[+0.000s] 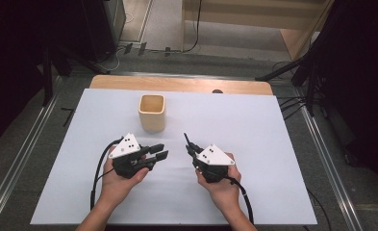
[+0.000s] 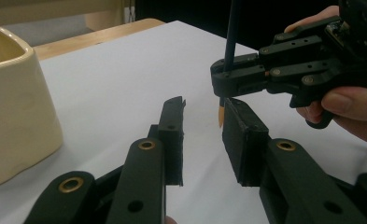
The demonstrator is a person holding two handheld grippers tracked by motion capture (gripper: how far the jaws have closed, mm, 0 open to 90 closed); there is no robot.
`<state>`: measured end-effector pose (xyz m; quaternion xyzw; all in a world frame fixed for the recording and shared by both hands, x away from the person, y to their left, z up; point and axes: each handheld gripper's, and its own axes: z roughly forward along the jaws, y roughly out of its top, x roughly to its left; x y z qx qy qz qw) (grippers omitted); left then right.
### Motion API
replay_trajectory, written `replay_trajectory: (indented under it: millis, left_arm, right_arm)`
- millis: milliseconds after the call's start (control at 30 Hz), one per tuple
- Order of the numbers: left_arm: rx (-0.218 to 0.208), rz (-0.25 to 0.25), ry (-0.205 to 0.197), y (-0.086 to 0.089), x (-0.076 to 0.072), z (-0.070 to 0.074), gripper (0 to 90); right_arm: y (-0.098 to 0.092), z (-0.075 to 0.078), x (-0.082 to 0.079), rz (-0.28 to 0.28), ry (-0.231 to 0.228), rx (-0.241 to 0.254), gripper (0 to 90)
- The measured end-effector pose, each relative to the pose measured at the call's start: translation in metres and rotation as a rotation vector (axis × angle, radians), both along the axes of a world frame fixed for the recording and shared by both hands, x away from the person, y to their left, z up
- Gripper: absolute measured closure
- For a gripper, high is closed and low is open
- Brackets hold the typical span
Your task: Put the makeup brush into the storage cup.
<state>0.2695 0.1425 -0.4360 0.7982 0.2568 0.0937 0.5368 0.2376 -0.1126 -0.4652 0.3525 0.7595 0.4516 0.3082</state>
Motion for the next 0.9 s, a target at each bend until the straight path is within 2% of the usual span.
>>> replay_trajectory:
  millis: [333, 733, 900]
  left_arm:
    - [0.022, -0.003, 0.024, -0.001, 0.001, 0.004, 68.1]
    - [0.039, -0.025, 0.040, -0.005, 0.000, 0.006, 67.8]
    - [0.045, -0.022, 0.057, -0.007, 0.000, 0.005, 68.0]
  right_arm:
    - [0.015, -0.008, -0.005, 0.000, -0.109, -0.237, 84.4]
    - [0.028, -0.017, -0.007, 0.044, -0.226, -0.490, 84.4]
    - [0.033, -0.019, -0.011, 0.044, -0.295, -0.600, 84.4]
